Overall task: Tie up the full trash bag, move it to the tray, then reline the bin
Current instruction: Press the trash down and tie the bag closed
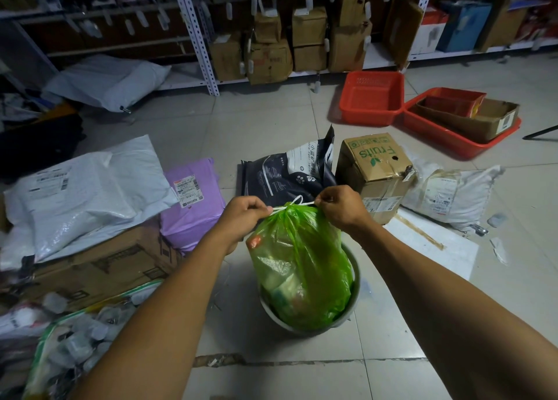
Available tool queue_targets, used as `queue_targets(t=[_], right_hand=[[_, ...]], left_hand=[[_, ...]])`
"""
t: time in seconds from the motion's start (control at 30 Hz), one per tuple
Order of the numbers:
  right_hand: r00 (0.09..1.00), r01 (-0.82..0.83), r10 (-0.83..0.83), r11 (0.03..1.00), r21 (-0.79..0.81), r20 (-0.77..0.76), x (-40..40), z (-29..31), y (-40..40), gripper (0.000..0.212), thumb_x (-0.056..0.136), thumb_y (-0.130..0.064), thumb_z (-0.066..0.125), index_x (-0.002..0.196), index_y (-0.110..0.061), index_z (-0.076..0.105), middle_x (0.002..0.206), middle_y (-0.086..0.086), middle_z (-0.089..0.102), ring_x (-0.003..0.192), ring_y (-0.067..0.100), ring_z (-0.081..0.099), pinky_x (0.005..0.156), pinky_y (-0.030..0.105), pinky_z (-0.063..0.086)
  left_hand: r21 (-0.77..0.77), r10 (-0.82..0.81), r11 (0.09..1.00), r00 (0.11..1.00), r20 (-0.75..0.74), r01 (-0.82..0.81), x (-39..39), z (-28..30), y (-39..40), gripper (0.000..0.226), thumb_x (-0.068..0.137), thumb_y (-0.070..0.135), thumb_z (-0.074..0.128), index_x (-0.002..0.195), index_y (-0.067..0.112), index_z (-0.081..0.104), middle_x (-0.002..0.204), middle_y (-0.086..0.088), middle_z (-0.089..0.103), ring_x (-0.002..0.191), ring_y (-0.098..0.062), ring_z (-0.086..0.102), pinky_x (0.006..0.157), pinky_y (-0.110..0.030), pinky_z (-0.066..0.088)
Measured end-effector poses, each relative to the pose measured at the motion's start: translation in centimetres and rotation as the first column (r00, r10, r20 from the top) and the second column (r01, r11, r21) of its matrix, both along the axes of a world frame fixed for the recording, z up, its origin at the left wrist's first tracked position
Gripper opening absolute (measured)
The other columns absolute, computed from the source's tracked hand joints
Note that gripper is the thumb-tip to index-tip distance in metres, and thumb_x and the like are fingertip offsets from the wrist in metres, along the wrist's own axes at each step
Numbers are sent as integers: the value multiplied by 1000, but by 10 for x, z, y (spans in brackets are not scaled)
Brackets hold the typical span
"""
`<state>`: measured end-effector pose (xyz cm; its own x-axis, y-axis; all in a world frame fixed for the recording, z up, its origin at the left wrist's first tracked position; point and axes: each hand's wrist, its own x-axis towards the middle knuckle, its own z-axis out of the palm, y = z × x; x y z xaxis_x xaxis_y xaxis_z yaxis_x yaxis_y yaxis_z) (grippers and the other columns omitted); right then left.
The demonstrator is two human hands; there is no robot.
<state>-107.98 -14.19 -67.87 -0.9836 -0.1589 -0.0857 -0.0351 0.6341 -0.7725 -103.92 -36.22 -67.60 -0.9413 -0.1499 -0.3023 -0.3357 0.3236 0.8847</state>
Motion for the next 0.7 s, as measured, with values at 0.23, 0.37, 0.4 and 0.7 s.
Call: queue_targets(t=[0.23, 0.37, 0.4, 0.7], right_hand=[[1000, 23, -24, 998, 54, 9, 2, 0, 3, 17, 89, -11, 59, 90, -9, 76, 82, -3, 64, 79, 12, 57, 76, 23, 38], [999, 23, -25, 998, 63, 23, 4, -2, 3, 18, 88, -10, 59, 87, -12, 77, 82, -1, 67, 78, 14, 58, 76, 24, 38], [999, 21, -23, 998, 65, 34, 5, -3, 3, 17, 89, -12, 59, 89, -13, 77, 83, -1, 68, 78, 14, 58, 75, 24, 38], [991, -126, 128, 991, 48, -44, 6, 4, -23, 44, 92, -49, 54, 125, -22, 64, 125, 4, 67, 108, 22, 65, 96, 42, 51]], left_hand=[[30, 23, 999, 1000, 18, -24, -2, 1, -1, 14, 87, 15, 69, 74, 9, 68, 71, -8, 65, 70, -22, 59, 70, -38, 47], [38, 27, 999, 1000, 16, -27, 0, 0, 0, 16, 87, 16, 68, 72, 11, 67, 70, -6, 64, 69, -21, 59, 68, -35, 48], [45, 34, 998, 999, 15, -35, 0, -2, -1, 16, 87, 18, 69, 72, 12, 67, 70, -6, 63, 68, -20, 58, 68, -34, 47], [85, 6, 996, 1000, 4, -6, 11, -4, 5, 8, 91, 21, 65, 96, 18, 70, 96, -7, 71, 87, -22, 69, 76, -36, 57]])
